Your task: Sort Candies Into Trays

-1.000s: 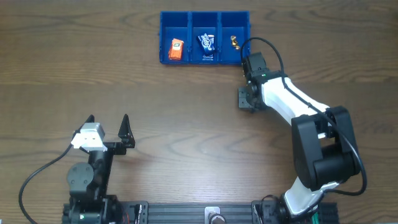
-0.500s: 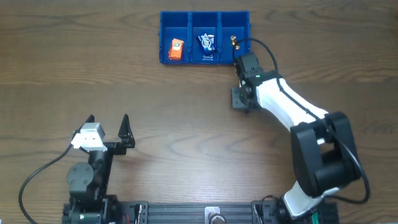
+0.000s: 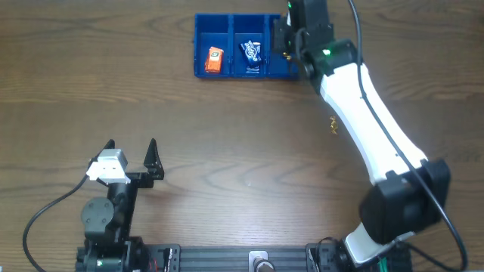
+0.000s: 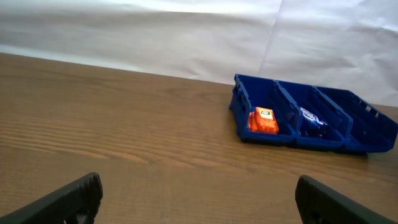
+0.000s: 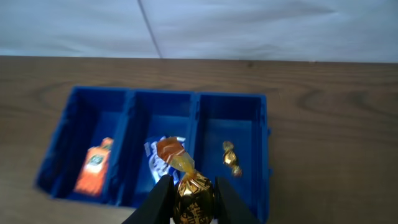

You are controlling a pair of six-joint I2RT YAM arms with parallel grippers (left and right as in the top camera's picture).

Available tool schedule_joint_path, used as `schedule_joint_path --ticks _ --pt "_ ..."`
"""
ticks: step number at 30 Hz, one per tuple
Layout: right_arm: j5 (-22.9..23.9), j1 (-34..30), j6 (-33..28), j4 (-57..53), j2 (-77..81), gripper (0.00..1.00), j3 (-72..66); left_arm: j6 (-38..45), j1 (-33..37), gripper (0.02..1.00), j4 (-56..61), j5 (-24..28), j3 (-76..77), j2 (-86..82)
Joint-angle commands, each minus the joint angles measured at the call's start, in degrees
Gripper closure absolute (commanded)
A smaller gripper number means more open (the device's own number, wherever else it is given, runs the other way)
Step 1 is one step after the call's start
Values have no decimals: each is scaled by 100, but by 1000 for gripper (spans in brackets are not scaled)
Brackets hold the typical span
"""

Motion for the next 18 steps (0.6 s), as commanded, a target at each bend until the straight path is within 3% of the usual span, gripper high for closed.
schedule_joint_path --ticks 1,15,17,18 --pt "330 -22 -166 175 938 827 81 81 -22 23 -214 105 -96 -31" --pt "452 -81 -166 339 1582 774 81 83 -22 20 -214 105 -96 -31" --pt "505 -81 -166 330 1582 720 81 83 -22 20 -214 105 -96 -31" --pt "505 -81 -168 326 1582 632 81 83 -22 23 -214 105 -96 -31"
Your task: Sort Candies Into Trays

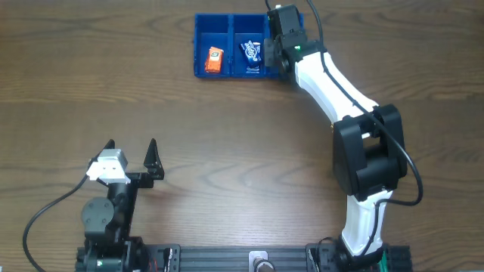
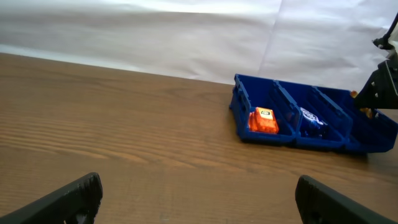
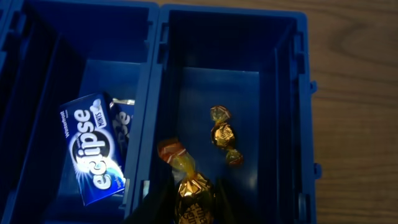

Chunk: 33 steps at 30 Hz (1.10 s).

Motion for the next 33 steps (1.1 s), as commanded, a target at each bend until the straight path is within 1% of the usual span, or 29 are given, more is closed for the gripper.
schedule_joint_path --ticks 1,2,3,4,7,12,18,24,27,30,33 --pt "214 -48 -57 -2 -20 487 28 83 -22 23 -219 105 -96 -31" --pt "225 -48 -57 0 -20 288 28 83 -22 20 -216 103 -96 -31" --pt "225 -48 -57 -4 -26 187 28 81 -22 20 -216 105 -96 -31" --pt "223 -48 -55 -13 -55 132 28 81 -22 20 -216 105 -96 -31" --pt "201 -74 -52 -157 -256 71 31 83 -22 23 -219 105 -96 -31" --pt "66 -243 -46 -704 -994 51 28 83 -22 23 -219 105 -96 -31" --pt "74 -448 -48 -2251 -2194 45 22 83 -22 20 -216 105 -96 -31" --pt "70 -833 -50 -3622 -2802 42 -369 83 -22 20 -216 105 -96 -31" --pt "63 -944 -50 -3816 -2824 42 -909 83 -22 20 -219 103 -96 -31" --pt "4 -984 -55 -3512 -2822 42 -1744 81 -22 20 -216 105 -96 -31" --pt "-223 -1167 -101 -3128 -2817 42 -2422 83 -22 20 -219 105 -96 -31"
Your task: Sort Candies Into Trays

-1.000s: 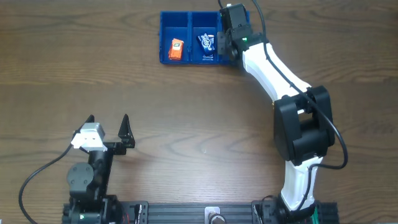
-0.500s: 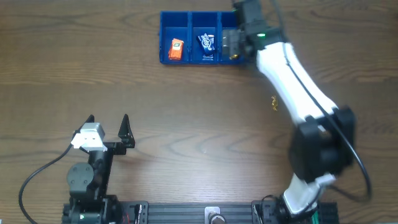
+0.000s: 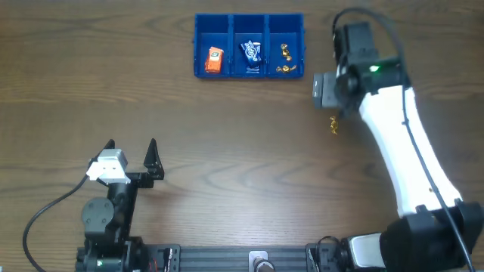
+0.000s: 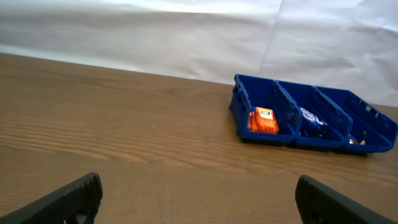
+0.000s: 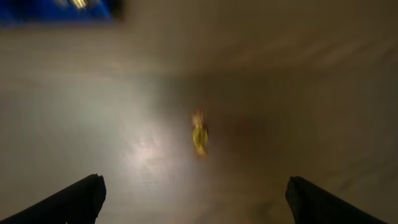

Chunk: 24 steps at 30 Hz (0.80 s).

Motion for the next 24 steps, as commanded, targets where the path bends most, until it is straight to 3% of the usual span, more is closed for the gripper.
schedule_joint_path --ticks 1,4,24 --pt "-470 -326 -197 577 90 42 -1169 83 -22 23 -214 105 -94 -31" --pt "-949 -487 -627 1001 94 42 -1585 81 -22 23 -216 103 -94 -31" --pt "-966 -726 -782 2035 1010 84 -1733 83 -22 20 -214 105 -94 -31"
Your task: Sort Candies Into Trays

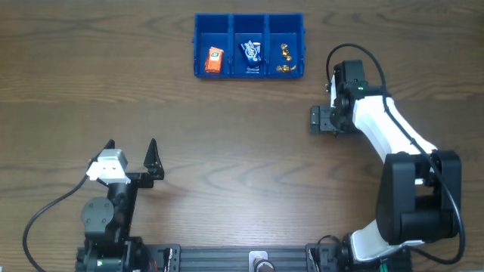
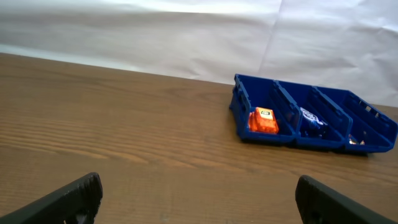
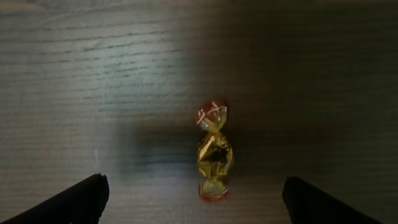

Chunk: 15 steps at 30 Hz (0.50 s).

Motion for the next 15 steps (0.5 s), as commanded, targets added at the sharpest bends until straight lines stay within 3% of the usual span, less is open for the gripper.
schedule_joint_path --ticks 1,15 --pt "-17 -81 -72 55 140 86 -9 83 -22 20 -214 105 -94 -31" --pt "-87 -188 -11 179 352 148 -11 83 -22 20 -214 105 -94 -31"
